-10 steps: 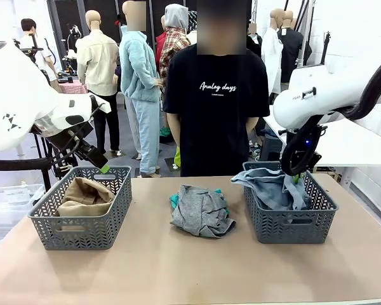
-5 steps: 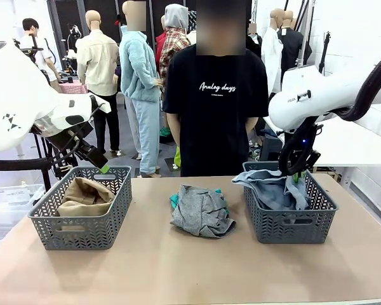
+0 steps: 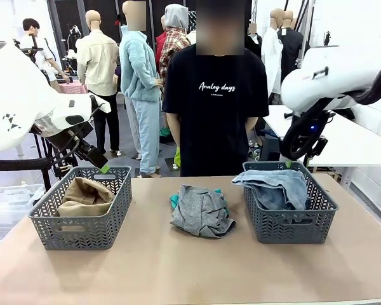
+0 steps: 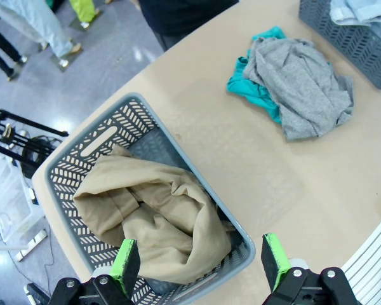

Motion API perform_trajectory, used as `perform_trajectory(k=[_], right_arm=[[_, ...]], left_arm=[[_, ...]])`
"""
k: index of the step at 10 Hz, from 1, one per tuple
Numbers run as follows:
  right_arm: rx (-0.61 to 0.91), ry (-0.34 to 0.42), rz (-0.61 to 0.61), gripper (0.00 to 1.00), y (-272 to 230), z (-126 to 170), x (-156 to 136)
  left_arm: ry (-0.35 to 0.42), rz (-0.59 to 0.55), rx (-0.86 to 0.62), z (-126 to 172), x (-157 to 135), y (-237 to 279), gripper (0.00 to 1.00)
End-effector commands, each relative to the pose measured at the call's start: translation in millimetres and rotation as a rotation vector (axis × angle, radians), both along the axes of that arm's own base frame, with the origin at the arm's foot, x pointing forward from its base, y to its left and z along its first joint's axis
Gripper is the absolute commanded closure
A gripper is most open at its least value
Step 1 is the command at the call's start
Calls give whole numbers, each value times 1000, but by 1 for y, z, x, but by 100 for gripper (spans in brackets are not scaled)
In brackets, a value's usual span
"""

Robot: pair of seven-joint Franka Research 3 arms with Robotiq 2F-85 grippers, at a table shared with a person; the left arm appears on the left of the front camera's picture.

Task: Sort the tops and bottoms.
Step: Sort the clothes according to human instructions.

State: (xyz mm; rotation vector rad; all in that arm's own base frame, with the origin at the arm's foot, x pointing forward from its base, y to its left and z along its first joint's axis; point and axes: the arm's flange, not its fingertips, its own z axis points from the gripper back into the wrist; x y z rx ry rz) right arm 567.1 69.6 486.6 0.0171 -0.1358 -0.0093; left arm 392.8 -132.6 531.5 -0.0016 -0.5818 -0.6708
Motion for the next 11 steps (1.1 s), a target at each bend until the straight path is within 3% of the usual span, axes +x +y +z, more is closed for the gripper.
perform_trajectory(k=[1,4,5,11], right_arm=[[127,-72,45,0,-21,6,-21],[240,-76,77,0,-44,9,-14],[147,-83,21,0,-30,24,-16],[147,-83,21,0,-30,24,-16]], left_arm=[[-1,-15,11,-2,-1,2,0],[-1,-15,11,-2,-1,2,0],[-1,-15,11,-2,-1,2,0],[-1,-15,11,-2,-1,2,0]])
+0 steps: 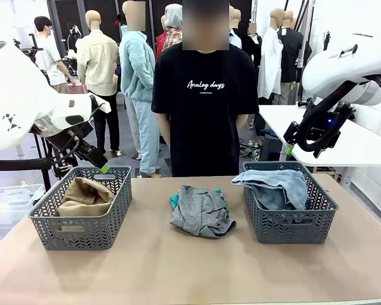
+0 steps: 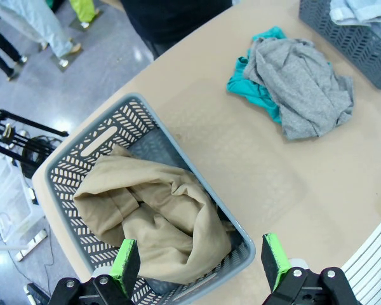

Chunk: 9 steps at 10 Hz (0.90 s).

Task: Sort the tops and bottoms.
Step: Sort the clothes according to human instructions.

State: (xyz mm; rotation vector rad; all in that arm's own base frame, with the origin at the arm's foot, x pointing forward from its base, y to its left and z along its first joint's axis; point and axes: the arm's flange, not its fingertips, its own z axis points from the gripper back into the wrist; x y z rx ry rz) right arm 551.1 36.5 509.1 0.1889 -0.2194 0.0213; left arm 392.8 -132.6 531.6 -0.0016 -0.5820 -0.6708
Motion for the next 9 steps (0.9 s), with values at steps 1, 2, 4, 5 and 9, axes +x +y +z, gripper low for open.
perform_trajectory(k=[1,2,4,5,9], right_arm=[[-20,3,-21,0,3,1,0],[-20,3,-21,0,3,1,0],[-20,3,-21,0,3,1,0],[-20,3,-21,0,3,1,0],[-20,3,-21,0,3,1,0]], left_arm=[[-1,-15,11,-2,-1,2,0],[-1,-15,11,-2,-1,2,0],[-1,-15,11,-2,-1,2,0],[-1,-15,11,-2,-1,2,0],[-1,-15,11,-2,-1,2,0]])
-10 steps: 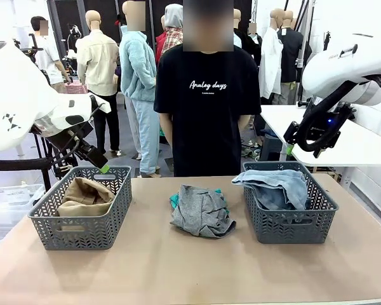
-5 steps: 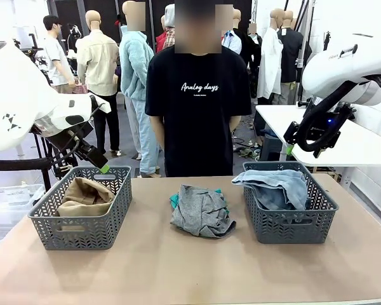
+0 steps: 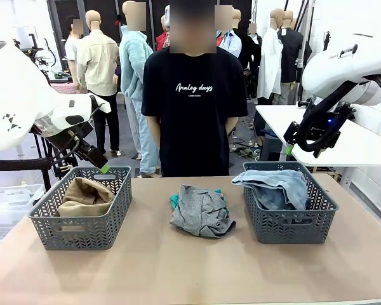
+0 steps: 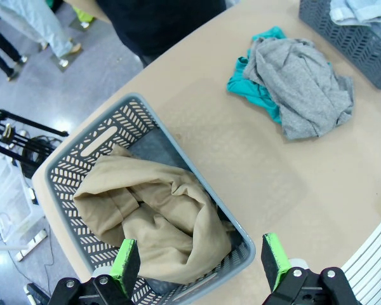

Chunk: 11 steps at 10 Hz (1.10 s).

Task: Sort the tops and bottoms.
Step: Sort the clothes according to human instructions.

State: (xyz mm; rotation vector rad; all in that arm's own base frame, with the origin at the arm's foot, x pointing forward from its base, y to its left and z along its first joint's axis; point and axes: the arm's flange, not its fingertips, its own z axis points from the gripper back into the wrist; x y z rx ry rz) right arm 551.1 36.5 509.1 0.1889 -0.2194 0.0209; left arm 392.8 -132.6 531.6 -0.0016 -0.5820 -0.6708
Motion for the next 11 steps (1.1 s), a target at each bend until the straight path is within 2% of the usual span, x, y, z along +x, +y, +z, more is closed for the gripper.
perform_trajectory(k=[1,11], right_arm=[[-20,3,-21,0,3,1,0],[-20,3,-21,0,3,1,0]], left_arm=[[-1,-15,11,-2,-1,2,0],[-1,-15,11,-2,-1,2,0]])
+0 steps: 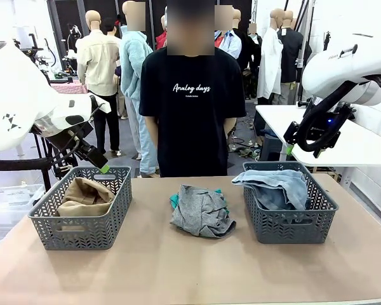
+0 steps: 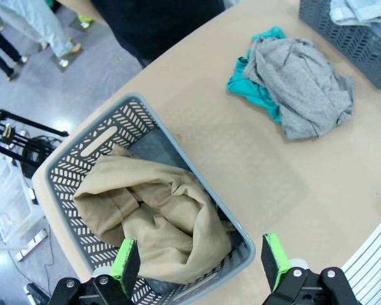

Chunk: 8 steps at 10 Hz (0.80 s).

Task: Sort the tops and bottoms.
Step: Sort the clothes according to human instructions.

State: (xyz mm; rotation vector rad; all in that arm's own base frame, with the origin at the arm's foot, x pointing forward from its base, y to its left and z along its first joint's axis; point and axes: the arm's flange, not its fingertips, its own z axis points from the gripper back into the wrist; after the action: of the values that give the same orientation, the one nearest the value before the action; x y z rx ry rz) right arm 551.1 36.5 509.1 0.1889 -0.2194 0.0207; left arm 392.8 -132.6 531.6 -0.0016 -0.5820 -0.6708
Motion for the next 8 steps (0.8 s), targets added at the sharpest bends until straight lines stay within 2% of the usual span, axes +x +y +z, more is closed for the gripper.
perform_trajectory(k=[1,8], right_arm=[[-20,3,-21,0,3,1,0],[-20,3,-21,0,3,1,0]], left_arm=[[-1,-15,11,-2,-1,2,0],[-1,-15,11,-2,-1,2,0]])
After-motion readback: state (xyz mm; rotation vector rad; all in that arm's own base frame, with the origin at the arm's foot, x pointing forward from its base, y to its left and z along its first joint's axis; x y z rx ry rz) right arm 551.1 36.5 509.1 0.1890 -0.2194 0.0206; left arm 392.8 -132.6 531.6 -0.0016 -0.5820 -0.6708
